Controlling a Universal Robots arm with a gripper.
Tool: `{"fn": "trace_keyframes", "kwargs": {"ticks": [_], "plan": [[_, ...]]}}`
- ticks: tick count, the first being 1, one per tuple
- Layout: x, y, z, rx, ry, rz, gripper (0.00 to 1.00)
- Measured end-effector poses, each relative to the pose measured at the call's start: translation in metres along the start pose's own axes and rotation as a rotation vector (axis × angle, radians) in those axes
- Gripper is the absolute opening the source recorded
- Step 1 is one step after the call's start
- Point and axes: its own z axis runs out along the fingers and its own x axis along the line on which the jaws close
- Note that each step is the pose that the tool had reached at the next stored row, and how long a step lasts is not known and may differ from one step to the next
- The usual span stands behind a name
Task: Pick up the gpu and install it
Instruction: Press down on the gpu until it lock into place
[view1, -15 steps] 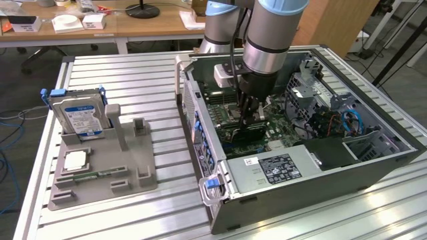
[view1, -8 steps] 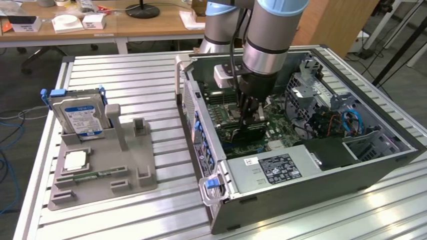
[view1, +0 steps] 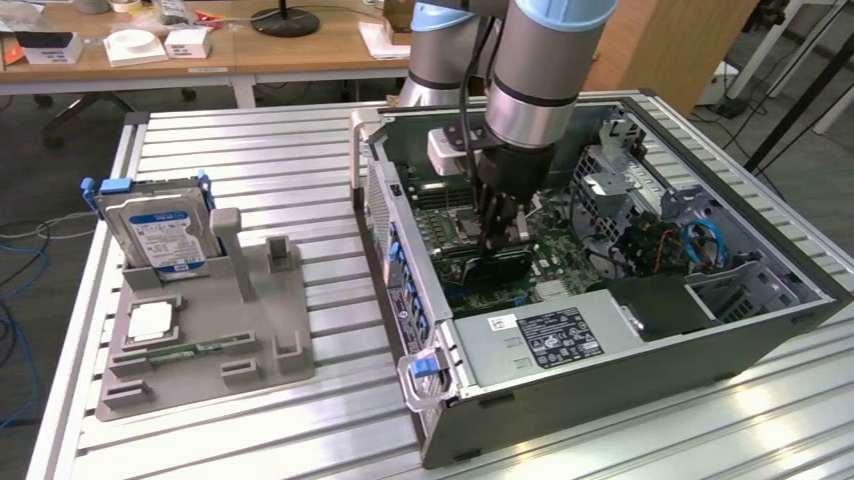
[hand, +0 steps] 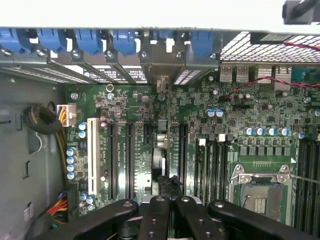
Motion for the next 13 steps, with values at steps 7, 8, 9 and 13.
{"fn": "trace_keyframes", "kwargs": {"ticks": [7, 8, 9, 13], "plan": [[-0.0001, -0.0001, -0.0075, 0.0001, -0.0003, 0.000, 0.11], [-0.0001, 0.0000, -0.0069, 0.0002, -0.0005, 0.000, 0.11], [-0.0001, -0.0001, -0.0052, 0.0002, -0.0006, 0.000, 0.11], [0.0001, 0.0000, 0.0013, -0.0004, 0.0012, 0.000, 0.11]]}}
